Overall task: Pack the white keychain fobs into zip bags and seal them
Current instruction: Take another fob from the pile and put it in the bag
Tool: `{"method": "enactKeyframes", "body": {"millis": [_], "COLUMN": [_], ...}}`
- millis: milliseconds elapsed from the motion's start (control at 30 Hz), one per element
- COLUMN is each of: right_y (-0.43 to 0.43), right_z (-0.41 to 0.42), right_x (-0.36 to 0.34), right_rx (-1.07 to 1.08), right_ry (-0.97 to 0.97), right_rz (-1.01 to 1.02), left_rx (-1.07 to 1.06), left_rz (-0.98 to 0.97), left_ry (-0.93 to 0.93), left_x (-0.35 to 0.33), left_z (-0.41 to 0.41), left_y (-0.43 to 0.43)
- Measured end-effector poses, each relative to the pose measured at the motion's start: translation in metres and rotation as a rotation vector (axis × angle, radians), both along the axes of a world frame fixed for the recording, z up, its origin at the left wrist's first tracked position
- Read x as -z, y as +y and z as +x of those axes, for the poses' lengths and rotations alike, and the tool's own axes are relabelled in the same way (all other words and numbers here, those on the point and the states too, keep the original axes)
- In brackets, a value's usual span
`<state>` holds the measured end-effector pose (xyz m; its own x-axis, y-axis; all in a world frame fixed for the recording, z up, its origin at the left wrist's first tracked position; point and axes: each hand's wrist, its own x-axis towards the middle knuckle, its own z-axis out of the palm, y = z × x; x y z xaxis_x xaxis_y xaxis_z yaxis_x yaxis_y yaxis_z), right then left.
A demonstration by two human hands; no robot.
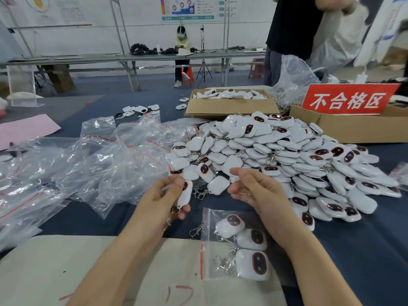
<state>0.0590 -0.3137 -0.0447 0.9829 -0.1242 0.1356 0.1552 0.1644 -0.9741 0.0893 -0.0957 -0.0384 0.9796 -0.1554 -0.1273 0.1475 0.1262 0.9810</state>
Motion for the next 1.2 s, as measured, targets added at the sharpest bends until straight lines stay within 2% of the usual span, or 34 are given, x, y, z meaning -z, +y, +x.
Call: {"method": "enactKeyframes", "body": {"millis": [100, 167, 267, 433, 567, 700, 900, 1100, 1200], "right_y": [0.002, 0.005, 0.012, 0.023, 0.021, 0.019, 0.013, 0.012, 0.010], "right_z": [-0.001, 0.000, 0.000, 0.002, 0.005, 0.006, 0.005, 0.006, 0.005], "right_x": [-0.004, -0.007, -0.004, 0.008, 0.007, 0.006, 0.006, 0.005, 0.002], "right_rx": [-0.010, -0.007, -0.067, -0.148, -0.180, -0.125, -0.042, -0.008, -0.012], "right_ry": [-0.034, -0.048, -0.047, 0.049, 0.052, 0.021, 0.007, -0.032, -0.043], "right_rz": [-0.061, -0.209, -0.531, -0.768, -0.757, -0.715, -0.638, -0.631, -0.638], "left_rx": [0.257, 0.374, 0.450, 0.532, 0.616, 0.516, 0.446, 0.435, 0.546], "left_rz": [0.094, 0.174, 0.430, 0.491, 0.450, 0.380, 0.351, 0.452, 0.489], "left_ry": [0.107, 0.120, 0.065, 0.043, 0.024, 0.068, -0.001, -0.072, -0.073], "left_x": [-0.006, -0.012, -0.020, -0.026, -0.029, -0.024, -0.021, -0.023, -0.025], "left_z": [-0.005, -0.008, -0.010, -0.011, -0.014, -0.016, -0.025, -0.035, -0.041], "left_y": [0.017, 0.024, 0.029, 0.031, 0.028, 0.013, -0.009, -0.018, -0.021]}}
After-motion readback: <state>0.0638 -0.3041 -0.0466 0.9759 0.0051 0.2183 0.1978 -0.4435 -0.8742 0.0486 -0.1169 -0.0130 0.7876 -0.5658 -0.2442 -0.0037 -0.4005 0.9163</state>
